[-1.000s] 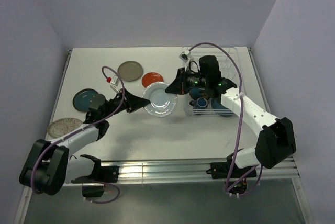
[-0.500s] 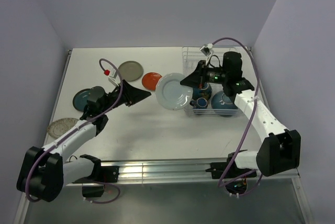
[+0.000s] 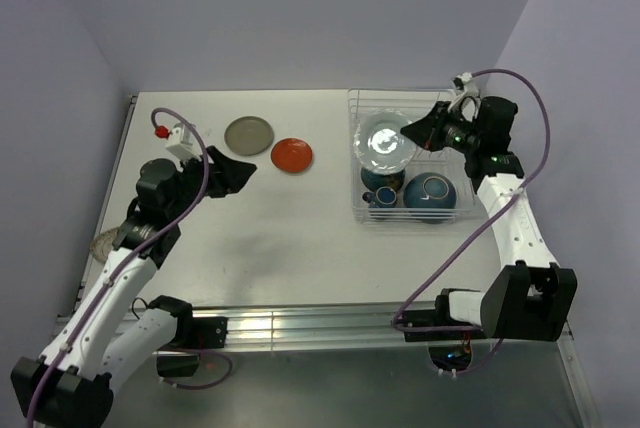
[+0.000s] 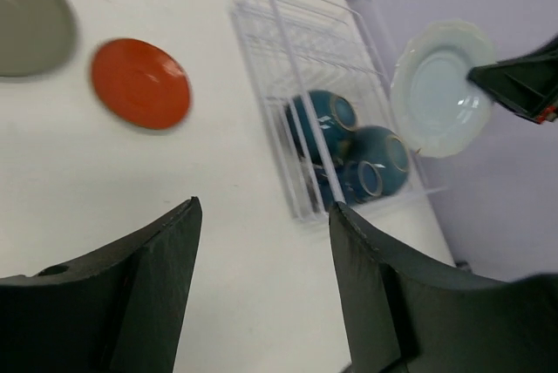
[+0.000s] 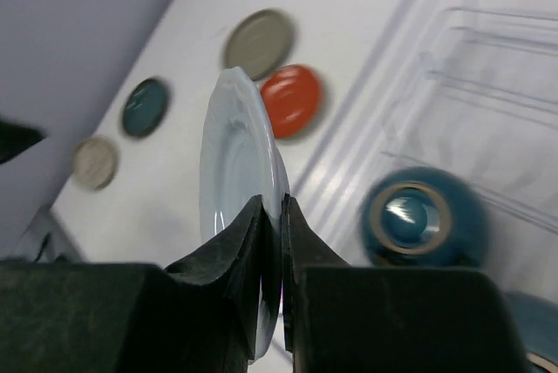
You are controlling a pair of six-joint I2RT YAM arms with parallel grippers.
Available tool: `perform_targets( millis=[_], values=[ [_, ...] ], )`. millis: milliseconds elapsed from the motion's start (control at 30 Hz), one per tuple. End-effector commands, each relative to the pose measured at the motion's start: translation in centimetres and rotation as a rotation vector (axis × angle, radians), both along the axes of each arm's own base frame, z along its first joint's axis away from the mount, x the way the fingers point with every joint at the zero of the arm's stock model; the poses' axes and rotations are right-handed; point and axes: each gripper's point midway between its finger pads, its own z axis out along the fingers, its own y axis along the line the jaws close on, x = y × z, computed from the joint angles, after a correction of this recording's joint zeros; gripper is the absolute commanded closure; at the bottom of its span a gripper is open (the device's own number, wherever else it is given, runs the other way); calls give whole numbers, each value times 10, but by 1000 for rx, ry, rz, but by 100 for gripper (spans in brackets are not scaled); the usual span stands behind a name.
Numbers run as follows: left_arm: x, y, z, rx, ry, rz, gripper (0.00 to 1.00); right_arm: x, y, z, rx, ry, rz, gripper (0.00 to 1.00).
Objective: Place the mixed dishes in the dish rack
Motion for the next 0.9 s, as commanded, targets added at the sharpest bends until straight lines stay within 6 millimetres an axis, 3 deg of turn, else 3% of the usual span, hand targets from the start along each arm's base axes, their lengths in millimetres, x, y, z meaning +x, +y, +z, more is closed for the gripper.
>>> perform_targets(
  millis=[0,200,533,867],
  values=[
    [-1,49,-12,245,-31,186,33,36,-54,27,-87,-106,-247,100],
    [-8,57,-6,269,-85,206,33,68,-118,37,-138,-176,-560,100],
    [-7,54,-13,276,-71,182,33,102,-193,49,-297,-274,-898,100],
    [-6,54,-14,278,-68,183,33,119,-223,43,-422,-296,-1005,100]
  ],
)
